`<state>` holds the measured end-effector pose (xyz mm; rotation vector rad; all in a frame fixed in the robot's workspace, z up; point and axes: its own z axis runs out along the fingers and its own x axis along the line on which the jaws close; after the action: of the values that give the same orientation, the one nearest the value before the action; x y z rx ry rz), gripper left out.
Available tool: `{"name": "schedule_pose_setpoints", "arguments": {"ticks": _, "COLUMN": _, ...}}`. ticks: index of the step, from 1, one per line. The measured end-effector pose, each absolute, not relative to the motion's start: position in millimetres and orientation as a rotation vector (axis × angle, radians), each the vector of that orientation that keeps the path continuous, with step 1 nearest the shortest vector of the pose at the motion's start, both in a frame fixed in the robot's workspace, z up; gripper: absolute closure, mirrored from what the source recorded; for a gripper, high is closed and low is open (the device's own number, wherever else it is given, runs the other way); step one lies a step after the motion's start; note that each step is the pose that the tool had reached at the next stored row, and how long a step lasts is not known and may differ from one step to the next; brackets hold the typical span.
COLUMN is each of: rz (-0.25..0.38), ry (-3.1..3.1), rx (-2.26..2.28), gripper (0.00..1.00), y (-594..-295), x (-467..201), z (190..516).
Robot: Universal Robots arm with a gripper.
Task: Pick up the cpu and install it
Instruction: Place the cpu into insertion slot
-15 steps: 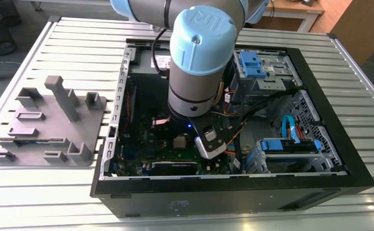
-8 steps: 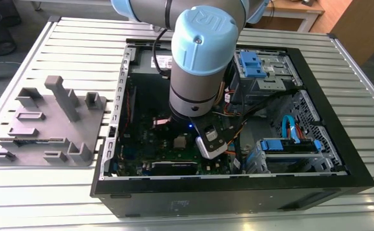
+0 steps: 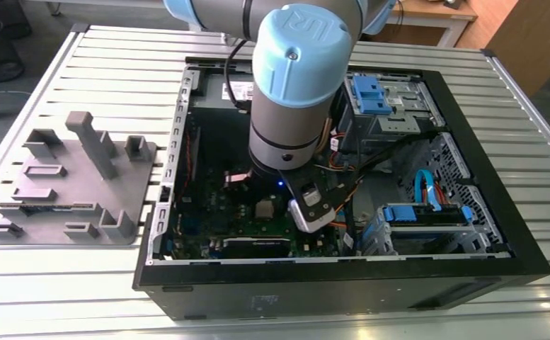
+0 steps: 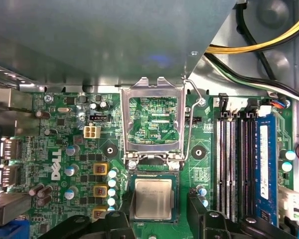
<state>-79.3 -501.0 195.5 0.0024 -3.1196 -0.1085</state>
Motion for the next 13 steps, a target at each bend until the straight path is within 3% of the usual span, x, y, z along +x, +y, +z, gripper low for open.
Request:
{"name": "schedule_pose_setpoints", "arguments": {"ticks": 9, "rz": -0.108, "ry": -3.12, "rx": 0.002, "gripper": 0.46, "y": -501.0, "x": -79.3, "z": 197.0}}
{"name": "schedule_pose_setpoints", "arguments": {"ticks": 13, "rz": -0.108, "ry": -3.12, "rx": 0.002, "gripper": 0.6, "y": -501.0, "x": -79.3, "z": 197.3}}
